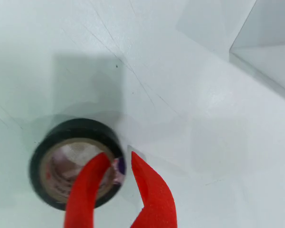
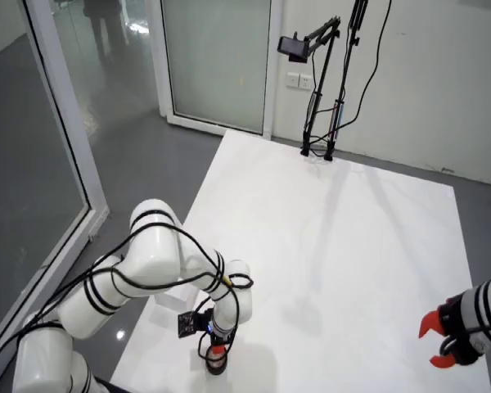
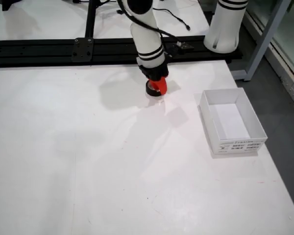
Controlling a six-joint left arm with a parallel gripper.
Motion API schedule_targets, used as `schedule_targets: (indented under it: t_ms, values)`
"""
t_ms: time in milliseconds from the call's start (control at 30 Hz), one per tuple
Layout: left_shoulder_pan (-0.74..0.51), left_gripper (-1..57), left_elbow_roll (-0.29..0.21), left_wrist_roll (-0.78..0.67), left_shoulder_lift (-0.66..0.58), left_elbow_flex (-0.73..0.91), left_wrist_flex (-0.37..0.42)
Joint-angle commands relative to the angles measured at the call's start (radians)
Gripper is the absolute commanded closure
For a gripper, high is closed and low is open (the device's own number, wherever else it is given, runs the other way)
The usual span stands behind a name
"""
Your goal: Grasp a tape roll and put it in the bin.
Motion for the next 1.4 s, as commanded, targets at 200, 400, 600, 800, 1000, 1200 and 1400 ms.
schedule_targets:
  t_ms: [200,400,600,800,1000,1200,1400]
  values:
    - [-0.001,57.0,-0.008,0.000,0.013,0.000,-0.053]
    - [-0.005,57.1,-0.020,0.000,0.003,-0.003,-0.057]
    - [0.002,57.1,-0.012,0.000,-0.074,-0.003,0.015]
    - [0.009,57.1,-0.014,0.000,-0.134,-0.003,0.061]
    - [0.028,57.1,0.012,0.000,-0.228,-0.003,0.144]
    - [0.084,57.1,0.035,0.001,-0.318,-0.003,0.210]
    - [0.166,57.1,0.027,0.003,-0.370,-0.003,0.248]
